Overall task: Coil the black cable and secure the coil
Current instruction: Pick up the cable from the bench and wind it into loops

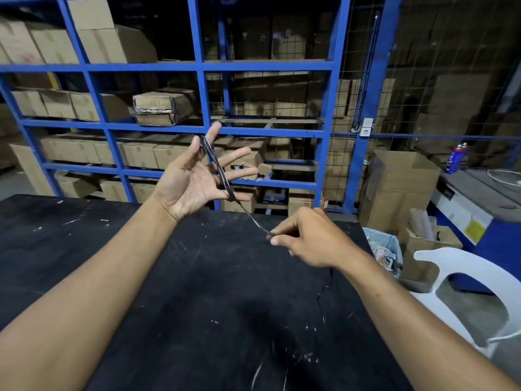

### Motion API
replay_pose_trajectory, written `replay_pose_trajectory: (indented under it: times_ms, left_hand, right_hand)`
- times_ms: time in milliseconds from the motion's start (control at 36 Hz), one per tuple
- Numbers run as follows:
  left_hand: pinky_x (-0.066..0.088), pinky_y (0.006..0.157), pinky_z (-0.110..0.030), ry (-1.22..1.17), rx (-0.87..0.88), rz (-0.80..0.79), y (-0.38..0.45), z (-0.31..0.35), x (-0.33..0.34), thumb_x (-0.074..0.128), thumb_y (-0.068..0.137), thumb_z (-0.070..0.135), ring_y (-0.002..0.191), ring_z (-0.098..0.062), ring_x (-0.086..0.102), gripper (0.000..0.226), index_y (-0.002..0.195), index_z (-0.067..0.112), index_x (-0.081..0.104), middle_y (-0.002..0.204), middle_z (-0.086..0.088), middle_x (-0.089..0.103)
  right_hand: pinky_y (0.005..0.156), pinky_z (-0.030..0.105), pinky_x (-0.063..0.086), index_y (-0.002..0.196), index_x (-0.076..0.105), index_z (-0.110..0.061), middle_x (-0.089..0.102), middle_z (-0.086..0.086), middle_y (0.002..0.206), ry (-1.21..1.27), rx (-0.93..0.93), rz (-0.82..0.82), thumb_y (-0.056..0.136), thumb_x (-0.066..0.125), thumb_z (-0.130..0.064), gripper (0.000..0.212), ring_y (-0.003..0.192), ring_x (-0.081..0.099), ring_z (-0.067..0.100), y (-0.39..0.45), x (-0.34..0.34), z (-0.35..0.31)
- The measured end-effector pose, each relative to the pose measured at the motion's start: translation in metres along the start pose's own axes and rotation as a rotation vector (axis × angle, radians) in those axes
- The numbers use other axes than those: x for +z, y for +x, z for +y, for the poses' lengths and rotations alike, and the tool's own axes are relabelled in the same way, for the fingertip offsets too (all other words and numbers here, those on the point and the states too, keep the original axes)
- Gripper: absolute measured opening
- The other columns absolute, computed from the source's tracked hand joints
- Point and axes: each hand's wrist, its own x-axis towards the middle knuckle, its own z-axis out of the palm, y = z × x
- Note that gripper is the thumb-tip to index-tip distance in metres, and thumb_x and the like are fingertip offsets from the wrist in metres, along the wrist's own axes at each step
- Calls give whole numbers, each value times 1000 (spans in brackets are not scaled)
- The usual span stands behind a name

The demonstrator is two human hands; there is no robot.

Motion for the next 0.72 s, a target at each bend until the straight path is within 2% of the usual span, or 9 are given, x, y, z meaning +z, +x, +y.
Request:
replay_pose_trajectory:
  times_ms: [111,222,333,444,500,556,611,667,722]
  left_hand:
    - [38,102,-86,-12,10,-59,-3,2,3,25,114,52,150,-57,37,46,158,48,39,168,-24,36]
    - [27,103,-90,0,-13,-37,-4,-1,2,26,114,52,151,-58,34,47,159,48,37,169,-25,34]
    - [35,99,-87,46,-40,47,-5,-6,-2,28,113,52,147,-55,43,47,159,47,41,165,-24,43]
    - [45,96,-83,99,-84,79,-5,-15,-3,38,110,52,143,-53,50,46,155,47,48,158,-22,53]
    - [42,100,-84,139,-106,82,-3,-19,1,40,109,53,143,-54,50,46,154,47,49,158,-20,54]
    - [38,105,-84,187,-149,71,-2,-22,6,41,110,53,142,-54,51,45,153,48,50,158,-18,54]
    - [45,103,-78,251,-215,37,-1,-25,12,42,110,54,139,-51,56,44,152,48,52,157,-17,56]
    - [52,97,-63,340,-284,14,-1,-28,18,42,109,55,135,-44,61,43,151,49,52,155,-16,59]
    - [49,90,-52,411,-342,23,-2,-29,25,46,108,55,135,-40,59,43,149,47,56,149,-14,64]
  right_hand:
    - [75,24,48,108,85,-29,58,-28,57,5,51,37,97,76,-33,15,66,57,-3,0,11,8]
    - [71,22,49,109,85,-27,58,-34,46,41,21,-42,98,75,-33,16,58,62,-4,-6,15,6]
    - [70,34,58,108,85,-27,67,-21,55,67,-39,-62,99,72,-34,16,65,71,12,-12,14,-5]
    - [76,28,51,107,82,-29,63,-37,61,26,-101,-57,102,66,-34,17,69,61,-3,-11,4,-19]
    - [73,31,54,104,82,-29,66,-24,61,13,-127,-40,102,66,-33,16,69,59,-2,-7,-5,-26]
    - [69,30,49,100,82,-28,66,-15,65,-29,-159,-30,102,67,-32,15,69,57,4,-1,-13,-32]
    - [63,31,45,93,82,-25,66,-10,66,-80,-193,-16,100,71,-30,14,61,54,5,7,-24,-36]
    - [68,32,48,87,81,-26,68,-9,67,-123,-208,-10,96,76,-28,10,63,56,5,15,-36,-38]
    - [71,25,46,85,82,-24,72,-25,75,-172,-211,-23,91,81,-25,6,70,62,-3,22,-47,-38]
